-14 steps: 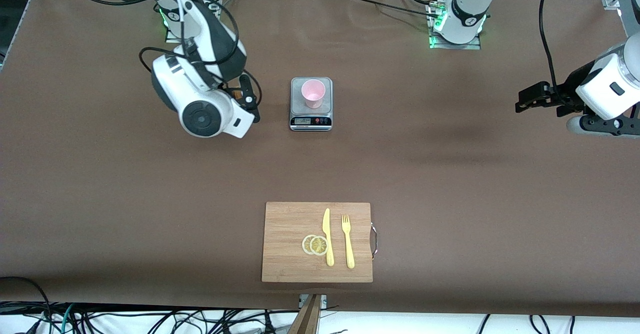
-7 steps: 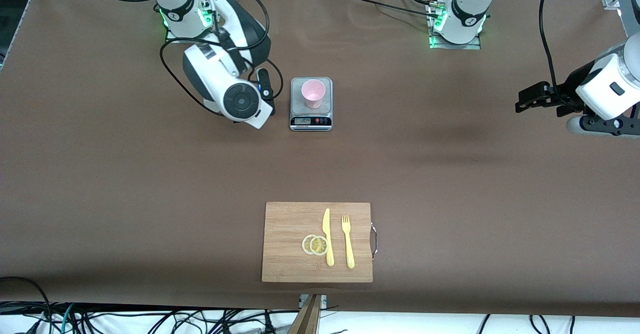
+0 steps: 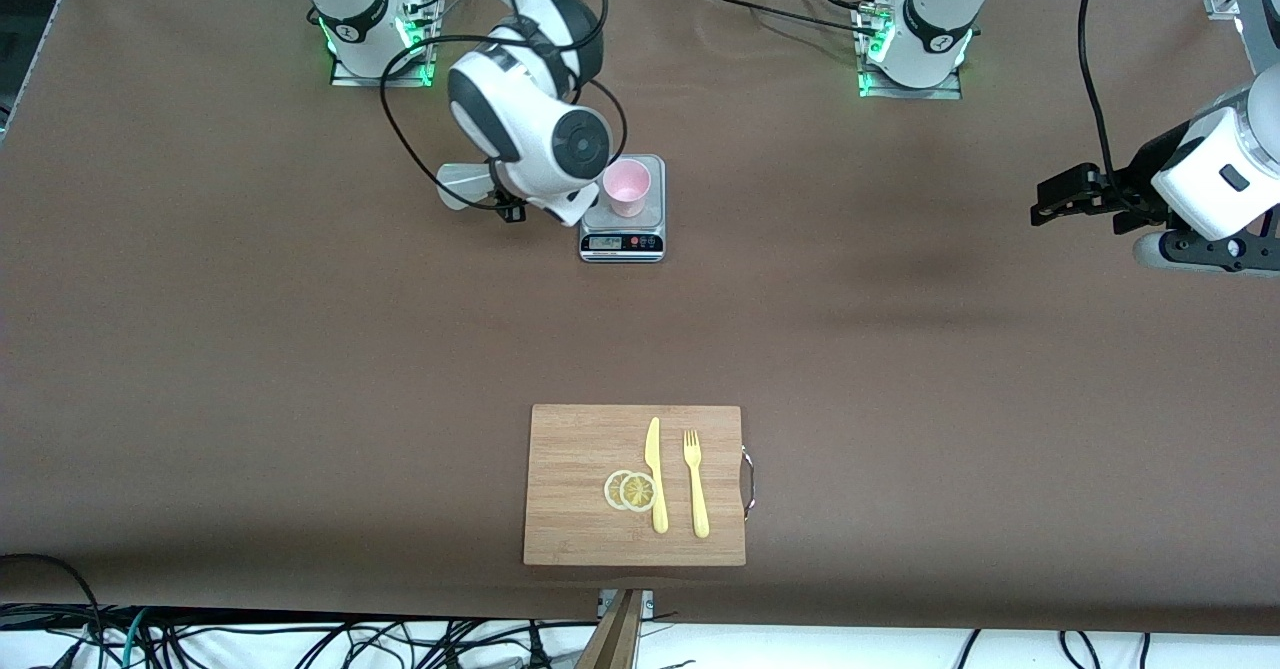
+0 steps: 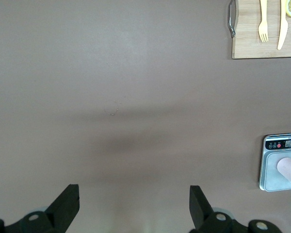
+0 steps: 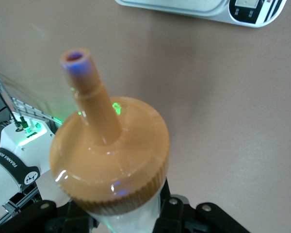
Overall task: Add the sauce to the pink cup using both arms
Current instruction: 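Move the bottle with the right gripper over the pink cup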
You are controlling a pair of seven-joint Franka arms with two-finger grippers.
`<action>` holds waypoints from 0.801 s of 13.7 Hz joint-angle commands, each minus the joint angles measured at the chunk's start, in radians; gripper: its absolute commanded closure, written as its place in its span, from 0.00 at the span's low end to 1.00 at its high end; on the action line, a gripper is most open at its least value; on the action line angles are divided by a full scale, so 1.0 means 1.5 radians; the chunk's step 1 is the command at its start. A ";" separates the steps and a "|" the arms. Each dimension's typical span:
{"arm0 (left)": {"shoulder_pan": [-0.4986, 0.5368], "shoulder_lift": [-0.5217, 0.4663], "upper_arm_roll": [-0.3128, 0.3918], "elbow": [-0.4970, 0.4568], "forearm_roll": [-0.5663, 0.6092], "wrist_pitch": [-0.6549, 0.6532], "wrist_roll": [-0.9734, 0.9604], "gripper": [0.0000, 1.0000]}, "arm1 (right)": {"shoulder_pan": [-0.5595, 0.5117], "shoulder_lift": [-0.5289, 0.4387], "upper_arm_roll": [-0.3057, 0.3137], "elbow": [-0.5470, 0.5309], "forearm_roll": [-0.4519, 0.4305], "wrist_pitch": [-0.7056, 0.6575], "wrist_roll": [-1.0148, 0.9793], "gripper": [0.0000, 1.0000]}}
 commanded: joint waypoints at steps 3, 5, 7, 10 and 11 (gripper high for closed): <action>-0.001 -0.002 0.000 0.002 0.012 -0.006 0.012 0.00 | 0.047 0.025 0.001 0.000 -0.053 -0.008 0.059 0.55; -0.001 -0.002 0.000 0.002 0.012 -0.006 0.012 0.00 | 0.063 0.034 0.001 0.002 -0.075 -0.011 0.079 0.55; -0.001 -0.002 0.000 0.002 0.012 -0.006 0.012 0.00 | 0.064 0.049 0.000 0.009 -0.096 -0.032 0.080 0.55; -0.001 -0.002 0.000 0.002 0.012 -0.006 0.012 0.00 | 0.089 0.066 0.000 0.029 -0.121 -0.063 0.110 0.55; -0.001 -0.002 0.001 0.002 0.012 -0.006 0.012 0.00 | 0.100 0.077 0.000 0.046 -0.129 -0.077 0.116 0.55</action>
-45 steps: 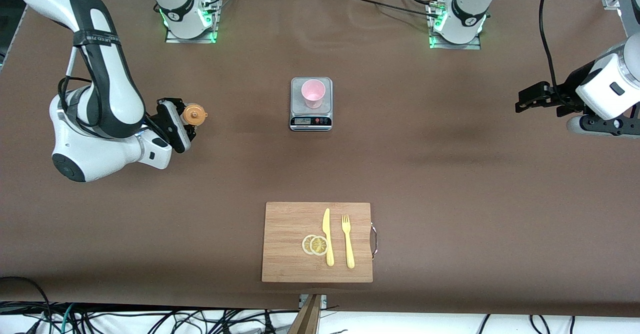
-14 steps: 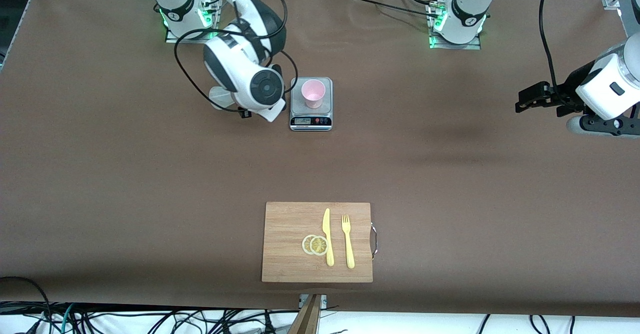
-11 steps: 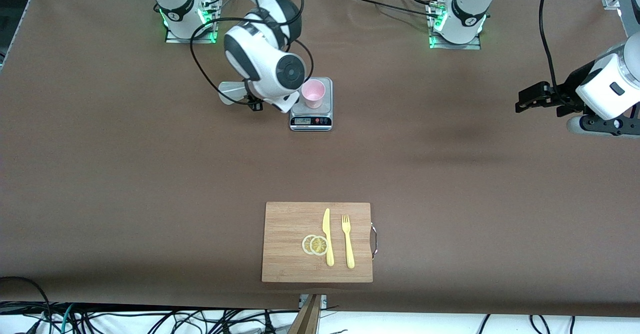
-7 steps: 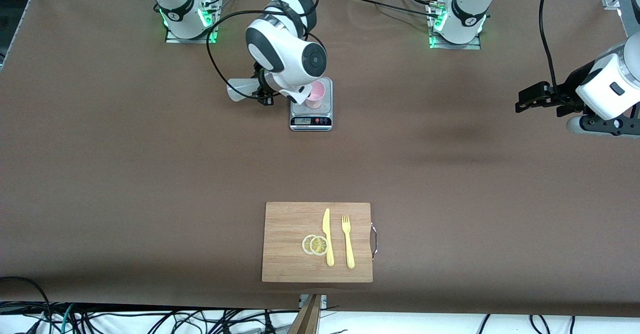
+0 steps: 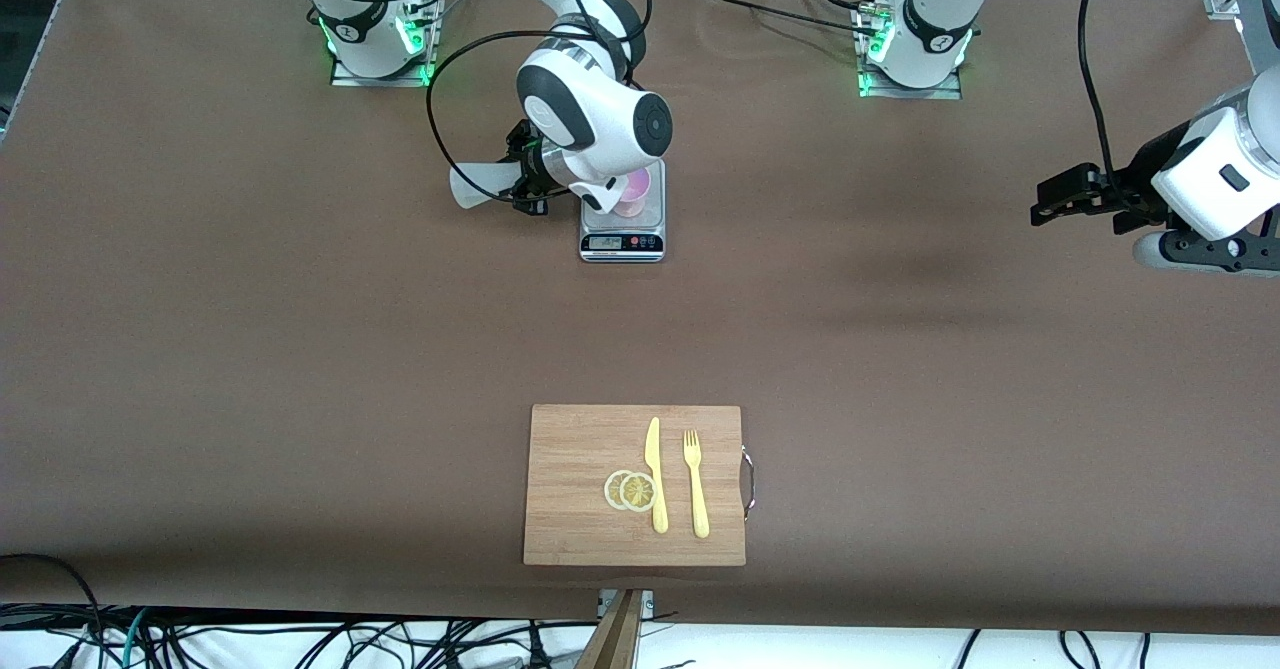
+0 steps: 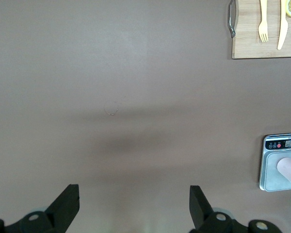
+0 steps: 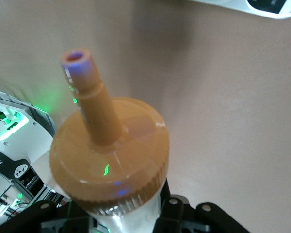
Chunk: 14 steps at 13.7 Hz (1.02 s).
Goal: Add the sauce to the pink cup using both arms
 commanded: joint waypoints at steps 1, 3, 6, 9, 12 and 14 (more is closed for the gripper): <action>-0.001 -0.002 0.000 0.002 0.012 -0.006 0.012 0.00 | 0.031 0.024 -0.001 0.053 -0.029 -0.052 0.023 0.55; -0.001 -0.002 0.000 0.002 0.012 -0.006 0.012 0.00 | 0.034 0.030 -0.003 0.067 -0.030 -0.057 0.023 0.55; -0.001 -0.002 0.000 0.002 0.012 -0.006 0.012 0.00 | 0.064 0.066 -0.028 0.122 -0.031 -0.073 0.030 0.55; -0.001 -0.002 0.000 0.002 0.012 -0.006 0.012 0.00 | 0.105 0.102 -0.062 0.179 -0.031 -0.108 0.030 0.55; -0.001 -0.002 0.000 0.002 0.012 -0.006 0.012 0.00 | 0.130 0.116 -0.088 0.202 -0.031 -0.113 0.030 0.55; -0.001 -0.002 0.000 0.002 0.012 -0.006 0.012 0.00 | 0.154 0.129 -0.103 0.225 -0.032 -0.131 0.030 0.55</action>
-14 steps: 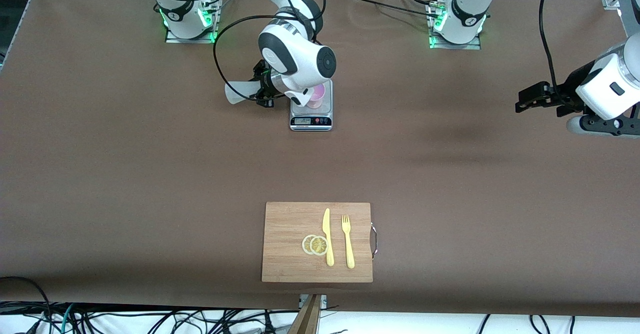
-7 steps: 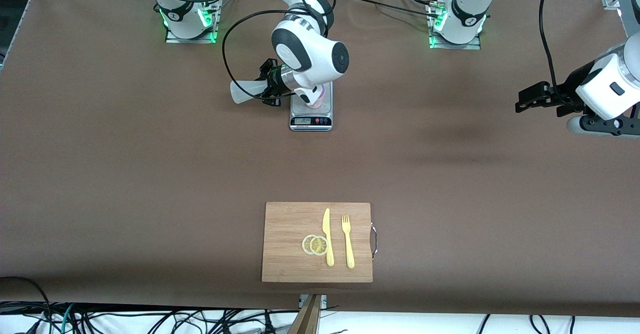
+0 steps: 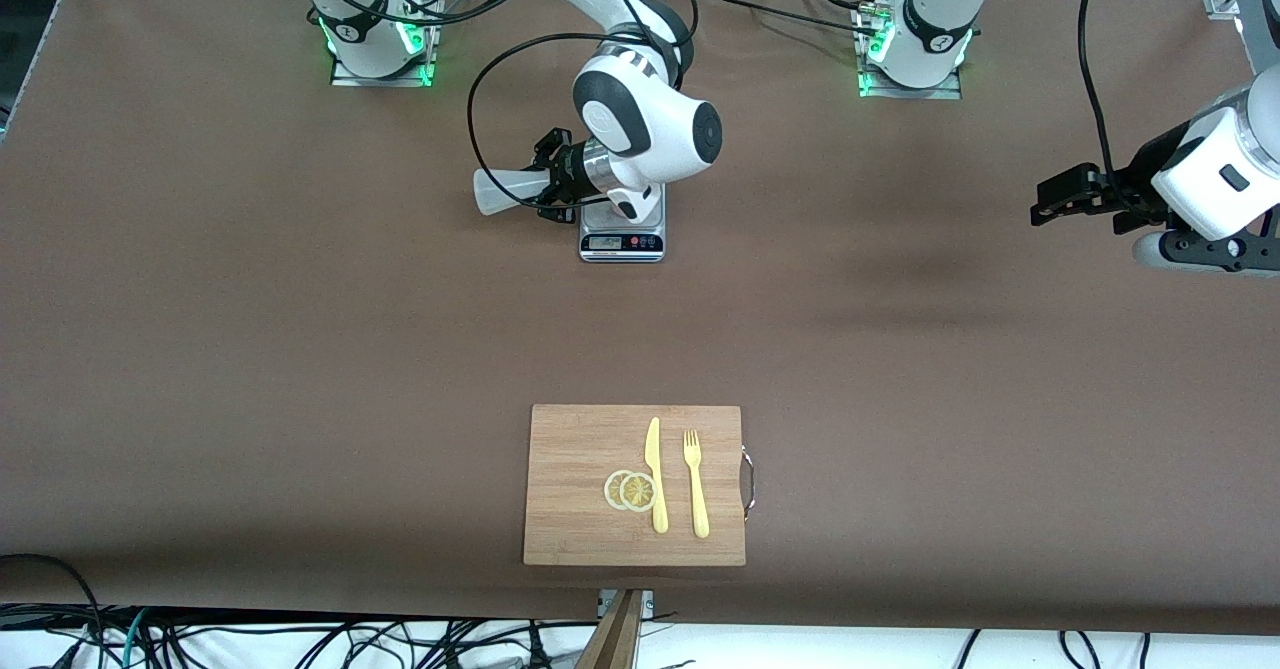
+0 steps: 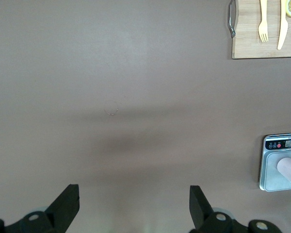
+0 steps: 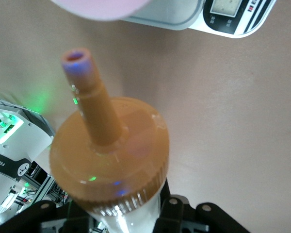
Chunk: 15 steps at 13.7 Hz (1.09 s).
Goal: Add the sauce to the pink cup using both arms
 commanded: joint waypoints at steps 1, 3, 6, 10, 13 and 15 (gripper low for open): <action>-0.001 -0.002 0.000 0.002 0.012 -0.006 0.013 0.00 | 0.036 0.020 -0.020 0.050 -0.012 -0.044 0.003 0.55; -0.001 -0.002 0.000 0.002 0.012 -0.006 0.012 0.00 | 0.039 0.022 -0.020 0.049 -0.028 -0.057 0.002 0.55; -0.001 -0.001 0.000 0.002 0.012 -0.006 0.012 0.00 | 0.040 0.027 -0.020 0.049 -0.041 -0.075 0.002 0.55; -0.001 -0.002 0.000 0.002 0.011 -0.006 0.012 0.00 | 0.055 0.036 -0.020 0.050 -0.054 -0.095 0.002 0.55; -0.001 -0.002 0.000 0.002 0.012 -0.006 0.012 0.00 | 0.065 0.036 -0.021 0.051 -0.057 -0.096 0.002 0.55; -0.001 -0.002 0.000 0.002 0.012 -0.006 0.012 0.00 | 0.083 0.037 -0.035 0.053 -0.060 -0.103 0.002 0.55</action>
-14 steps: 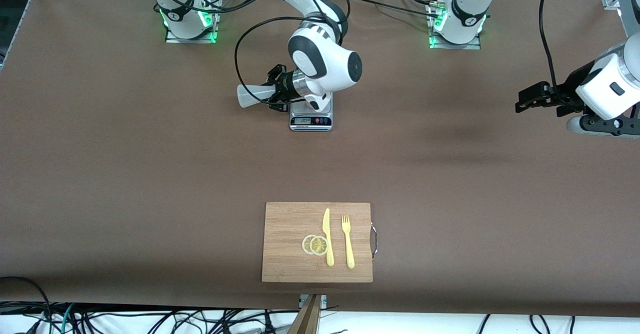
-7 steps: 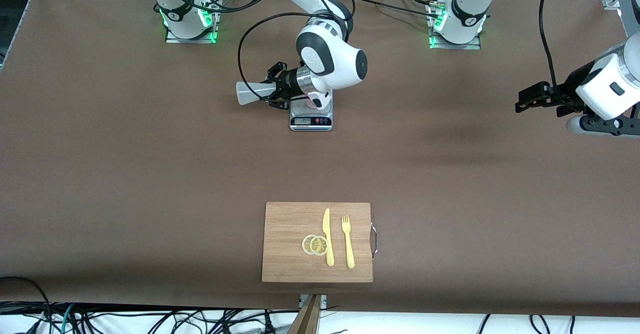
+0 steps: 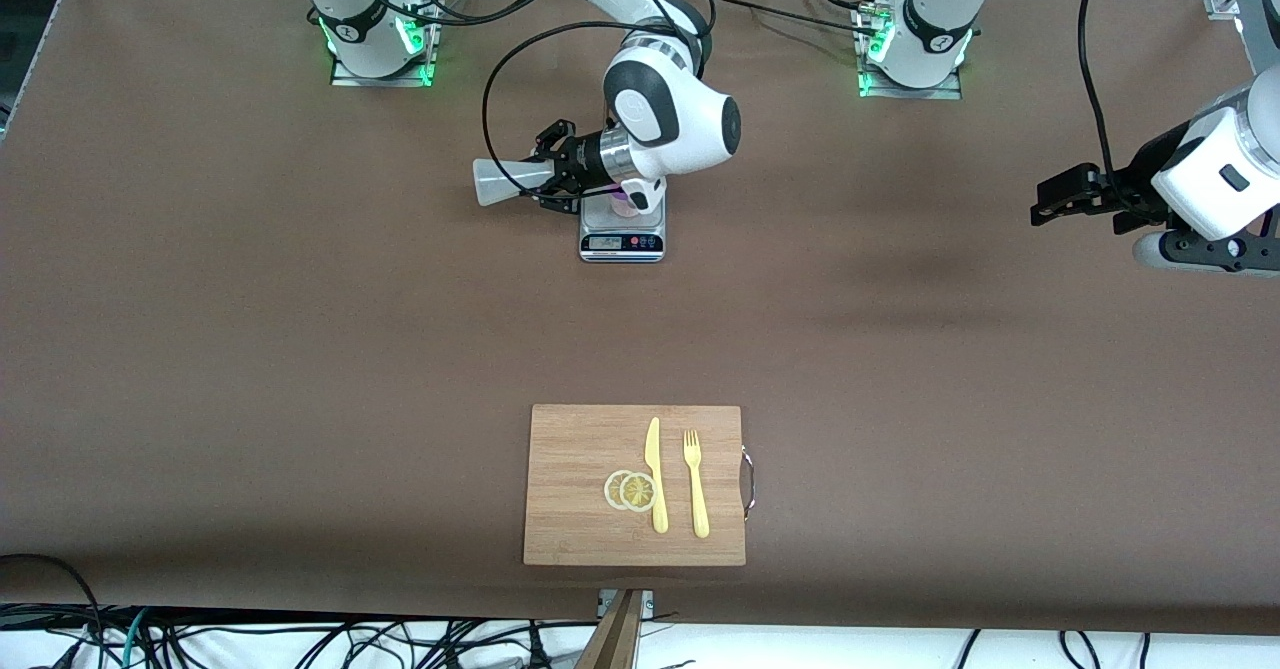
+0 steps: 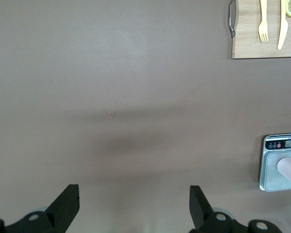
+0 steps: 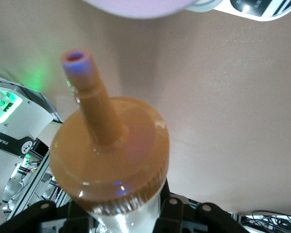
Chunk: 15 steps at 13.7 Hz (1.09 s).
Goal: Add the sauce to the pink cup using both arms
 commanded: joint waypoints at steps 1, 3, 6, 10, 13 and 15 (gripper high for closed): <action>-0.001 -0.002 0.000 0.002 0.012 -0.006 0.012 0.00 | 0.035 0.008 -0.025 0.031 -0.013 -0.031 0.001 0.55; -0.001 -0.002 0.000 0.002 0.012 -0.006 0.012 0.00 | 0.041 0.012 -0.031 0.038 -0.014 -0.037 0.000 0.55; -0.001 -0.002 0.000 0.002 0.012 -0.006 0.012 0.00 | 0.043 0.019 -0.033 0.046 -0.014 -0.042 -0.002 0.55; -0.001 -0.002 0.000 0.002 0.012 -0.006 0.012 0.00 | 0.043 0.022 -0.040 0.062 -0.016 -0.038 -0.005 0.55; -0.001 -0.002 0.000 0.002 0.011 -0.006 0.012 0.00 | 0.046 0.027 -0.040 0.075 -0.016 -0.041 -0.005 0.55; -0.001 -0.002 0.000 0.002 0.011 -0.006 0.012 0.00 | 0.033 0.027 -0.040 0.075 -0.010 -0.032 -0.028 0.55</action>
